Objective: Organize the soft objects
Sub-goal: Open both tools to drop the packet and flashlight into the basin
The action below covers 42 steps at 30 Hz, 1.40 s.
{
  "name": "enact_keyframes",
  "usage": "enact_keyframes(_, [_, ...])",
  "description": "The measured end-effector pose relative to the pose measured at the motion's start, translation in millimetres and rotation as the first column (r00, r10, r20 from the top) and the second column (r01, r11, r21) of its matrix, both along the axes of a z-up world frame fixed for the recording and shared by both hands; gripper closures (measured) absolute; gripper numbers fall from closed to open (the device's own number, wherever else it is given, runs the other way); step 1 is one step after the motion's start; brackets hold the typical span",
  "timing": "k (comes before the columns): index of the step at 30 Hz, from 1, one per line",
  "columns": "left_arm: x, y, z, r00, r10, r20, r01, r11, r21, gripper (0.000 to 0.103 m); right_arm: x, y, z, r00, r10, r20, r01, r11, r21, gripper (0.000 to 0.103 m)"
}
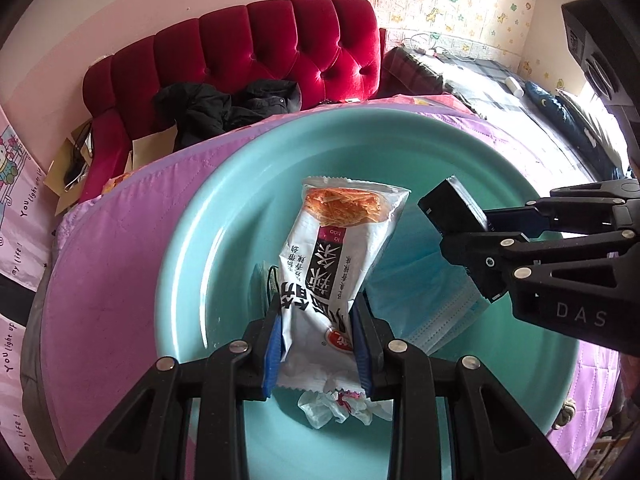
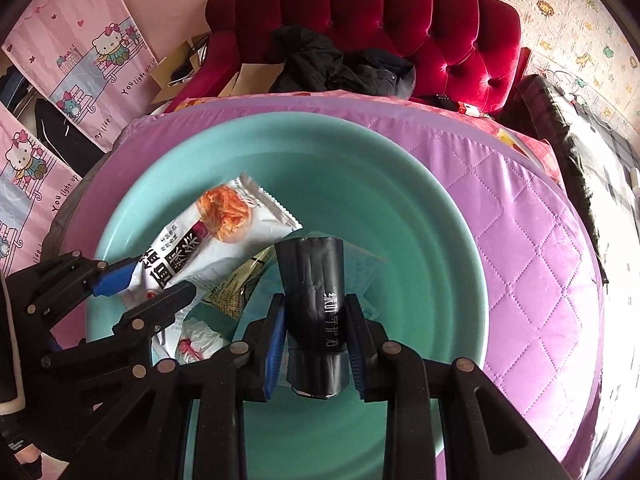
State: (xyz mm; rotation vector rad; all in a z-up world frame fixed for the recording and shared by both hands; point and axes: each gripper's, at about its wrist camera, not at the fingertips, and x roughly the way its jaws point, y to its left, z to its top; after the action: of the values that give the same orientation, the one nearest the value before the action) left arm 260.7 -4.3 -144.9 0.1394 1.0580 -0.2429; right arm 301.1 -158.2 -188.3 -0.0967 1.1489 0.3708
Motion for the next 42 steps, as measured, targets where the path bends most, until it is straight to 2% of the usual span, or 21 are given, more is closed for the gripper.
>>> enact_keyframes(8, [2,-1,-2,1.000,-0.010,-0.005,0.010,1.000,0.009,0.069,6,-5,-8,1.000,-0.016,-0.018,0.017,1.000,0.025,0.071])
enact_keyframes(12, [0,-3,1,1.000,-0.028,0.012,0.028,0.999,0.032,0.067,3,-6,-4,1.000,-0.014,-0.007,0.015,0.999,0.040,0.062])
enact_keyframes(13, [-1,-4,2,0.999,-0.029,0.016,0.029,0.999,0.038,0.065,2,-6,-2,1.000,-0.017,-0.002,0.017,0.999,0.037,0.055])
enact_keyframes(15, [-2,-6,3,0.999,-0.029,0.020,0.028,0.998,0.048,0.055,2,-6,1,1.000,-0.023,0.004,0.023,0.999,0.036,0.050])
enact_keyframes(16, [-4,-6,5,0.999,-0.026,0.031,0.024,0.998,0.056,0.039,1,-7,2,1.000,-0.027,0.009,0.026,0.999,0.036,0.043])
enact_keyframes(17, [-5,-6,7,0.999,-0.021,0.041,0.018,0.998,0.059,0.018,0,-7,4,1.000,-0.028,0.015,0.027,0.999,0.033,0.038])
enact_keyframes(19, [-6,-5,12,0.998,-0.007,0.063,0.004,0.999,0.053,0.002,-1,-7,8,0.999,-0.033,0.029,0.033,0.999,0.020,0.011])
enact_keyframes(21, [-8,-4,14,0.998,0.003,0.069,-0.007,0.999,0.050,0.000,-4,-8,12,0.998,-0.040,0.038,0.039,0.999,0.024,0.002])
enact_keyframes(23, [-10,-4,17,0.997,0.006,0.071,-0.010,0.998,0.055,0.000,-6,-10,15,0.998,-0.049,0.043,0.048,0.999,0.024,0.000])
enact_keyframes(42, [-75,4,48,0.993,0.053,0.110,-0.062,0.995,0.077,0.000,-66,-19,46,0.996,-0.029,0.087,0.029,1.000,0.003,0.000])
